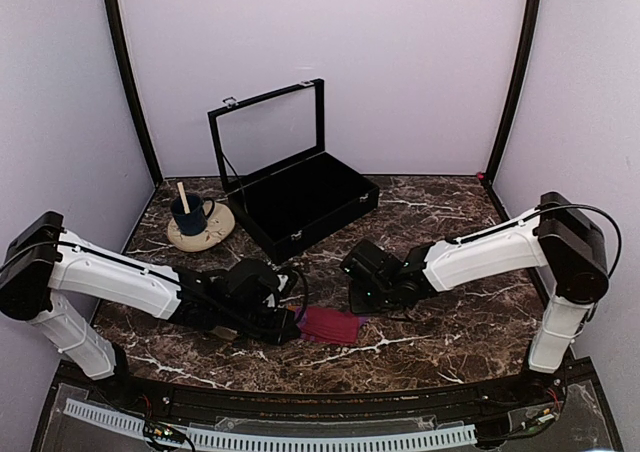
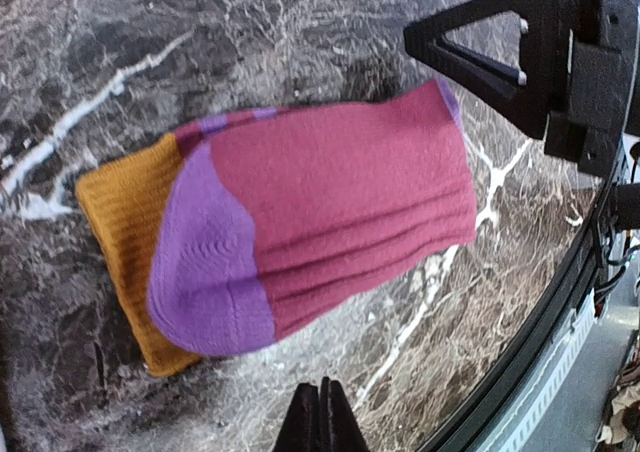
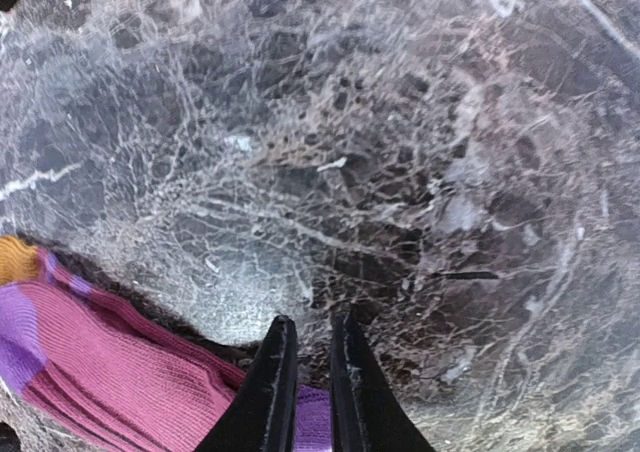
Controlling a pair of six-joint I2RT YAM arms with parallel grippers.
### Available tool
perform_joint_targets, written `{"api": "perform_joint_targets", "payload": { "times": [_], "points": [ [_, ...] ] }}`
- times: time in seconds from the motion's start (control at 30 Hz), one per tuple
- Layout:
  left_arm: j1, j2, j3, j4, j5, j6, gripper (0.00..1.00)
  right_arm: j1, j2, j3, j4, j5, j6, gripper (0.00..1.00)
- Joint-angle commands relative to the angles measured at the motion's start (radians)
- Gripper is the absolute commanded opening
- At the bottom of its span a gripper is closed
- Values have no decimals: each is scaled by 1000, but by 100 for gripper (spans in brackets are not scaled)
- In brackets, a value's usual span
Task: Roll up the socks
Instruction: Rotate the sock at the center of the board.
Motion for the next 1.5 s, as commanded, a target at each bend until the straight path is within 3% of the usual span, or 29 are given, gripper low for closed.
{"api": "perform_joint_targets", "payload": {
  "times": [0.0,0.53,1.07,1.47],
  "points": [
    [-35,-33,-28,-42,14,-11,0,-8,18,-1,35,-42,-2,13],
    [-54,148,-49,-91,-37,-81,0,43,-10,-87,38,-71,73,12],
    [-27,161,-40,-169,-155,-37,0,186,-69,-141,1,-47,233,12],
    [47,122,-96,-82,-147,83,0,304,-6,-80,12,-74,296,12]
  ]
}}
